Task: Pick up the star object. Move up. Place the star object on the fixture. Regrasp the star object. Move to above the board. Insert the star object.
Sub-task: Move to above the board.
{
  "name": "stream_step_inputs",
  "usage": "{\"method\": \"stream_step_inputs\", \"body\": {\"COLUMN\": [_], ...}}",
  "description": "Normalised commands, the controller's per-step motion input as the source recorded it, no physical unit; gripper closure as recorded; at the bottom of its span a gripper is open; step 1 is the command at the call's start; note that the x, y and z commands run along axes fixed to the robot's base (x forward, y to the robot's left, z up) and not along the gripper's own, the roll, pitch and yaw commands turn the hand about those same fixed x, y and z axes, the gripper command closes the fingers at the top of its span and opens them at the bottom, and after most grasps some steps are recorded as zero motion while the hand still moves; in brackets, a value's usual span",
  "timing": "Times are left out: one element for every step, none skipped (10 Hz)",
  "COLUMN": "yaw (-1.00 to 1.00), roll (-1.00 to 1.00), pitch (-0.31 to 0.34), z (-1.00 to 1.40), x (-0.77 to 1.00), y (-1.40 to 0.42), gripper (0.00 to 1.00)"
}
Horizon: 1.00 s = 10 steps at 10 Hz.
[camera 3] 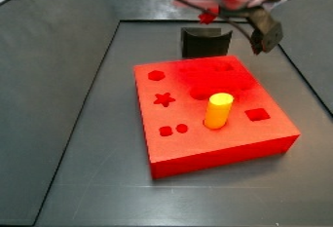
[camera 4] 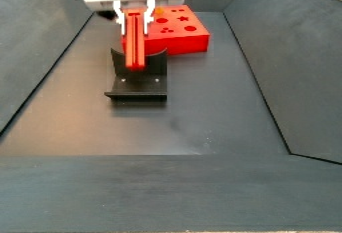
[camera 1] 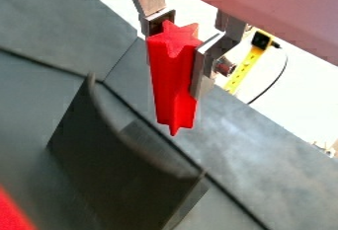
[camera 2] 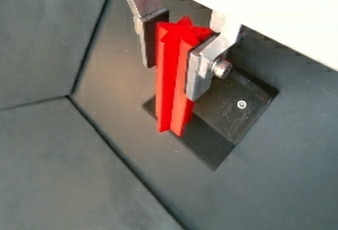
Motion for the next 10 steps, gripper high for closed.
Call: {"method": "stream_step_inputs", "body": {"yaw": [-0.03, 0.01, 0.06, 0.08, 0.11, 0.12, 0.13, 0.13, 0.13, 0.12], "roll": [-0.03, -0.04, -0.04, -0.04, -0.04, -0.04, -0.03, -0.03, -0.02, -0.02], "pitch": [0.178, 0.184, 0.171, 0.164, 0.142, 0.130, 0.111, 0.103, 0.078, 0.068], "z": [1.00, 1.00, 1.00, 1.00, 1.00, 1.00, 1.00, 1.00, 1.00, 1.00], "x": [-0.02, -0.02, -0.02, -0.02, -0.01, -0.01, 0.00, 0.00, 0.01, 0.02], "y": [-0.12, -0.12, -0.11, -0.11, -0.10, -0.09, -0.09, -0.09, -0.08, -0.07], "gripper": [1.00, 1.00, 1.00, 1.00, 1.00, 1.00, 1.00, 1.00, 1.00, 1.00]}}
